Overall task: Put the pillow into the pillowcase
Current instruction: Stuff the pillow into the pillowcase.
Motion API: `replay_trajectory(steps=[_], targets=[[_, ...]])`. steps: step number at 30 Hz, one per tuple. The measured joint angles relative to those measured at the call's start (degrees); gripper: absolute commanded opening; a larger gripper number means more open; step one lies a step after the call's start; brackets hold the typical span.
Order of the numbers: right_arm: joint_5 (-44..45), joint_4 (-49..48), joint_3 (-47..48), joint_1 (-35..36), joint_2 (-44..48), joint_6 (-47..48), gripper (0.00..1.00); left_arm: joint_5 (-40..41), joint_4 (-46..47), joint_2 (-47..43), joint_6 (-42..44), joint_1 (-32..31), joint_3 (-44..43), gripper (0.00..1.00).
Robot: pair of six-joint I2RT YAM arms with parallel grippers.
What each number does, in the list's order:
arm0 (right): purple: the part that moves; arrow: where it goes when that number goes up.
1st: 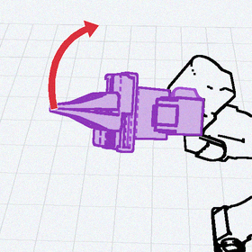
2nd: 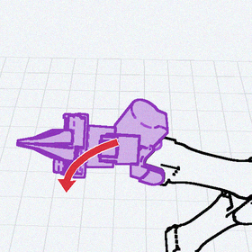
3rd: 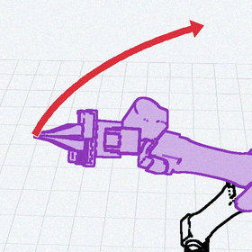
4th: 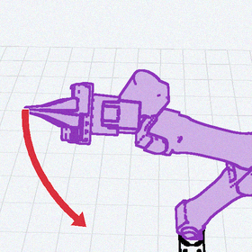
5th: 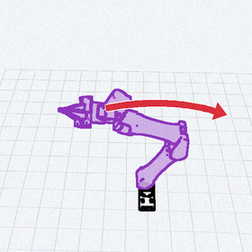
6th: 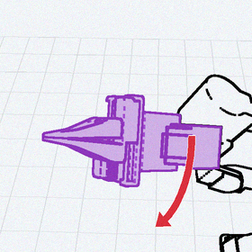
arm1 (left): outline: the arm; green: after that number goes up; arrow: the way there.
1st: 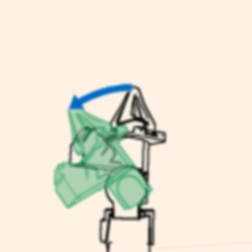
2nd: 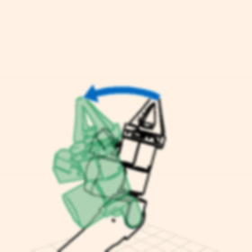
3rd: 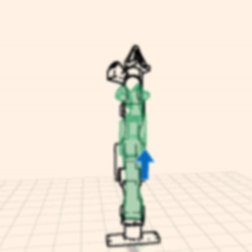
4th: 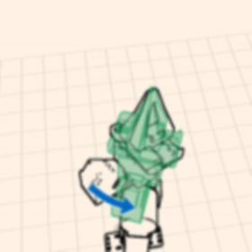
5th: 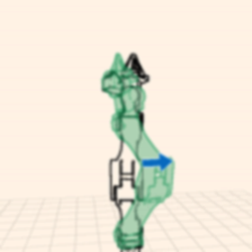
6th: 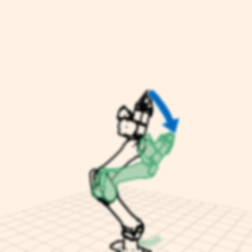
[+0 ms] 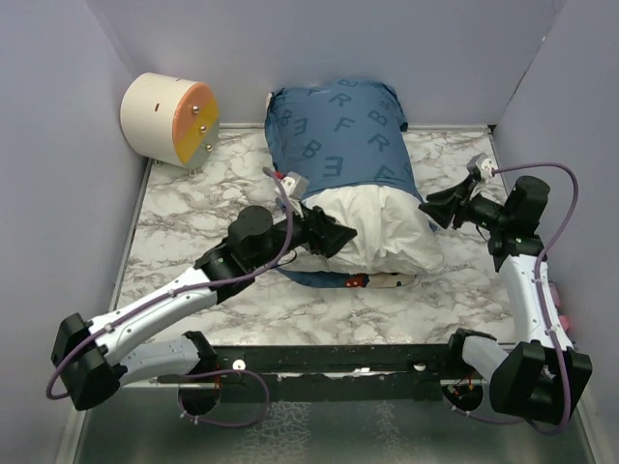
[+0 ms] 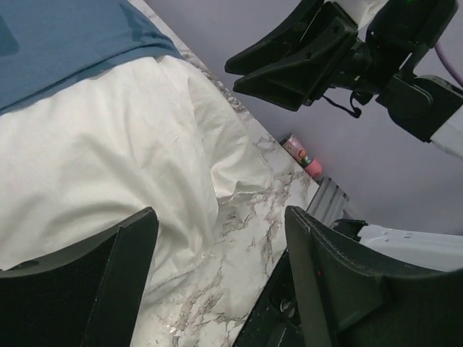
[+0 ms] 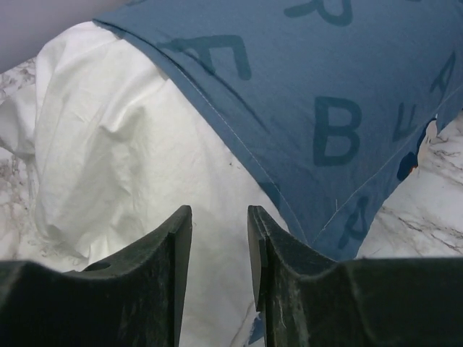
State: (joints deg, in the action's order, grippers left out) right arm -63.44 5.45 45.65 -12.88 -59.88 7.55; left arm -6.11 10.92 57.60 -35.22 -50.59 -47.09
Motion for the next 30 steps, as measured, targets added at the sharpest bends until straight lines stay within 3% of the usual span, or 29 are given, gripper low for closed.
replay_trajectory(steps=[7,11,14,20,26,30], targets=[[-2.3,-5.8,-4.1,0.0,-1.4,-2.9,0.15,-2.3,4.8,16.7,0.0,-2.8,-7.0,0.67],[-4.8,-4.7,-4.4,3.1,-6.1,-1.0,0.14,1.6,6.3,26.2,2.0,-7.6,-15.0,0.67],[-5.1,-2.9,-4.3,6.6,-9.6,1.0,0.14,6.1,9.6,30.8,3.7,-9.6,-17.4,0.54],[-8.1,-0.1,-3.0,7.9,-13.5,2.8,0.18,13.7,15.1,39.5,5.6,-9.3,-19.1,0.20],[-7.7,2.4,-2.5,7.7,-12.8,3.5,0.34,23.2,22.2,41.9,4.1,-9.3,-12.8,0.18],[-7.5,6.1,-0.7,7.8,-8.7,5.8,0.43,25.1,24.6,42.0,1.7,-7.2,-9.4,0.18]])
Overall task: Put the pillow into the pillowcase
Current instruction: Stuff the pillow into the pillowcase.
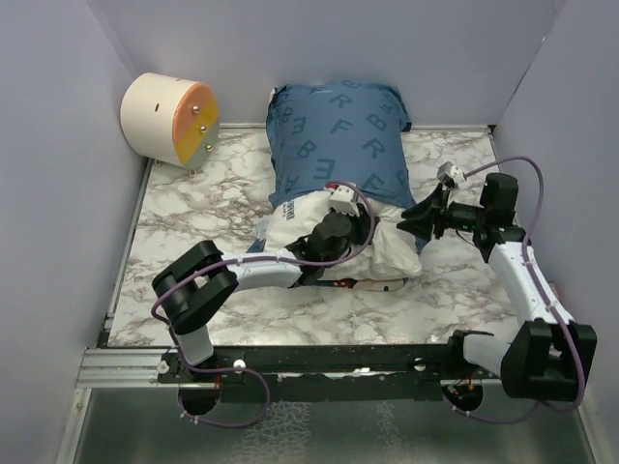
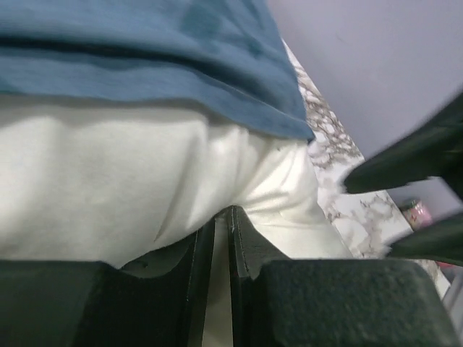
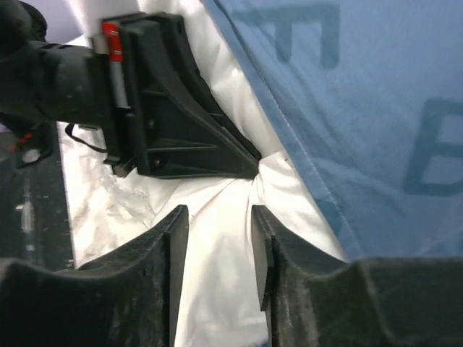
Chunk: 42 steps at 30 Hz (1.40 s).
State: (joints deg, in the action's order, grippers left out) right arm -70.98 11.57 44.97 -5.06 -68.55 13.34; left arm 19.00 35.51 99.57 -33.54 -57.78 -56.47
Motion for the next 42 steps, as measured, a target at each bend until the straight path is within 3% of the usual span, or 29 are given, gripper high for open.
replay_trajectory(steps=[2,5,10,15,25,32,42], targets=[[1.3,0.4,0.8,0.0,3.3,1.6,0.55,-0.1,1.4,0.0,-1.0,1.5,1.0,0.18],[4.4,-1.9,0.5,-0.2,8.2,2.9,0.87,-0.9,2.8,0.2,-2.0,3.1,1.9,0.17],[5.4,-12.9,-4.2,-0.1,10.9,10.9,0.92,-3.5,5.5,1.6,-2.6,3.7,2.2,0.15],[8.0,-17.8,-5.8,0.9,2.6,19.6,0.77,-5.4,7.3,2.4,-2.7,4.3,2.5,0.12],[12.9,-28.9,-6.1,2.9,-4.0,18.5,0.50,-8.6,10.6,2.5,-3.0,5.4,4.2,0.10],[16.1,-30.8,-6.7,4.7,-6.0,19.5,0.02,-9.7,11.1,2.7,-3.2,5.9,4.2,0.09],[13.0,-25.5,-6.4,4.5,-3.9,26.7,0.01,-10.0,10.8,2.8,-3.6,6.3,3.9,0.07]])
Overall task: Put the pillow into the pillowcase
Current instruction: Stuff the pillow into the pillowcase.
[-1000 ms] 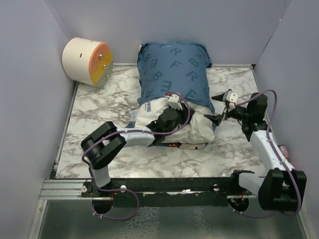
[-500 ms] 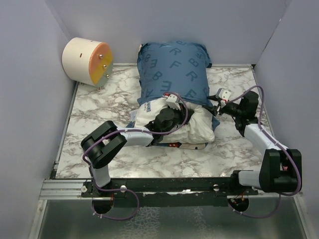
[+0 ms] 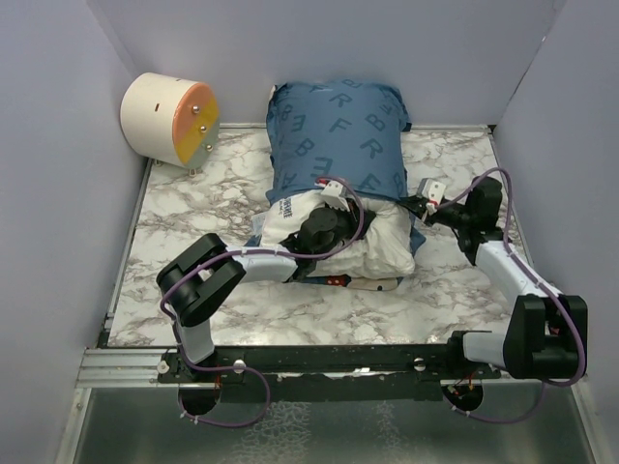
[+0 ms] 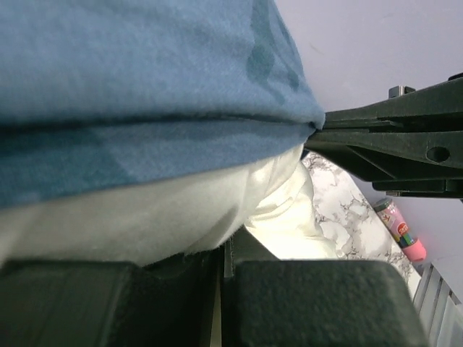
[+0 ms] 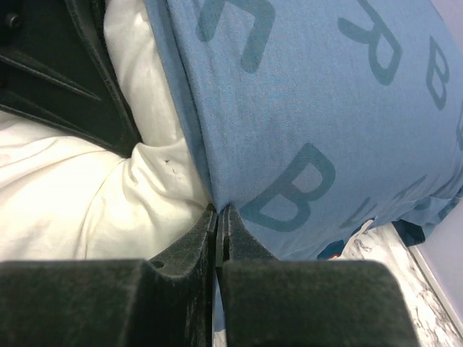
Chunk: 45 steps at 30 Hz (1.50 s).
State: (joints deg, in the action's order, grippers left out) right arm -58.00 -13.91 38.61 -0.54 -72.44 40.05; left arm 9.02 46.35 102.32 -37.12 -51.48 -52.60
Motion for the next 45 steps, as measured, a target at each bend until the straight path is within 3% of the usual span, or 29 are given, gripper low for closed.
replay_trajectory(steps=[6,10,15,21,27,35,41,45], targets=[[-1.0,8.2,4.4,0.0,-1.2,2.5,0.01,0.0,1.6,0.1,3.0,0.2,-0.4,0.06],[-4.5,15.9,7.1,0.0,-0.8,9.0,0.01,0.4,6.6,1.1,7.5,0.2,-0.4,0.05],[-8.3,35.6,14.9,2.0,-1.6,24.2,0.01,1.5,16.8,4.4,15.2,0.4,-0.4,0.04],[-10.6,61.1,26.2,5.1,-10.9,48.4,0.01,2.4,25.6,8.4,23.3,0.5,-0.9,0.02],[-13.3,72.8,28.4,6.1,-14.6,60.9,0.01,5.7,30.4,12.0,29.4,0.2,-2.9,0.02],[-13.7,74.8,25.9,9.6,-9.1,60.6,0.01,10.5,37.7,15.0,34.0,-0.2,-5.0,0.01],[-21.5,83.5,23.1,14.4,2.6,51.0,0.01,8.5,40.5,9.9,37.5,-3.1,0.0,0.01],[-23.1,80.5,21.7,14.3,4.1,44.1,0.03,7.1,41.8,7.2,38.1,-4.4,4.1,0.02]])
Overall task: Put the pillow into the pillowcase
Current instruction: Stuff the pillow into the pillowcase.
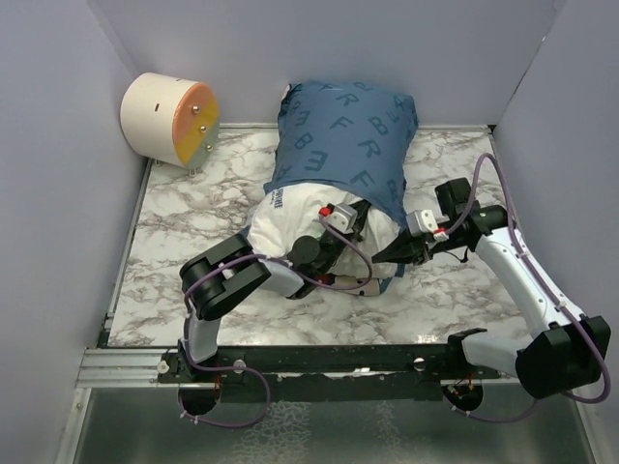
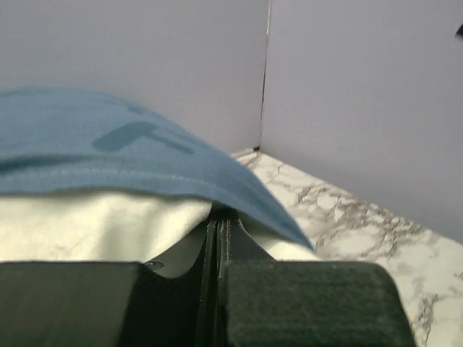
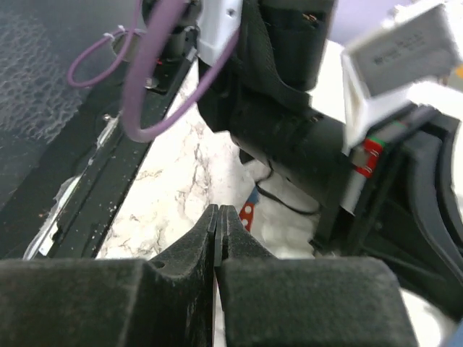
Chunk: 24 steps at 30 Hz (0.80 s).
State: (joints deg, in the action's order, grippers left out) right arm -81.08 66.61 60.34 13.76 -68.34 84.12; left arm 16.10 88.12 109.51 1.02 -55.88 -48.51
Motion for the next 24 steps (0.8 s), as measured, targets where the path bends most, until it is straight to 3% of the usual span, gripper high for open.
replay_trajectory(steps=[1,3,5,7,9,10,14,18,24], targets=[[0.1,-1.9,-0.7,-0.1,0.0,-2.5,0.07,0.0,0.0,0.0,0.0,0.0,0.8,0.04],[1.3,-7.4,-2.2,-1.2,0.3,-10.2,0.23,0.0,0.0,0.0,-0.3,0.2,3.0,0.12],[3.6,-16.4,-3.8,-4.4,2.0,-20.5,0.46,0.0,0.1,0.0,-0.6,0.3,4.7,0.24],[6.3,-25.2,-5.9,-7.7,5.1,-29.1,0.77,0.0,0.1,0.0,-1.5,0.3,6.2,0.39],[10.6,-34.7,-9.2,-11.2,9.4,-38.1,0.95,-0.2,0.1,-0.3,-2.6,0.2,7.5,0.53],[12.9,-38.3,-10.4,-12.3,11.0,-41.1,0.97,-0.4,0.1,-0.7,-3.3,0.2,8.2,0.59],[19.1,-48.2,-12.8,-13.5,12.8,-48.0,0.93,-2.4,-4.8,-6.8,-7.6,0.1,10.9,0.65],[20.0,-52.4,-15.5,-13.5,9.8,-49.6,0.84,-5.4,-21.1,-17.0,-12.2,0.4,10.6,0.69],[22.3,-57.7,-19.2,-11.6,6.0,-54.5,0.81,-10.5,-44.6,-26.0,-18.0,0.8,9.0,0.75]])
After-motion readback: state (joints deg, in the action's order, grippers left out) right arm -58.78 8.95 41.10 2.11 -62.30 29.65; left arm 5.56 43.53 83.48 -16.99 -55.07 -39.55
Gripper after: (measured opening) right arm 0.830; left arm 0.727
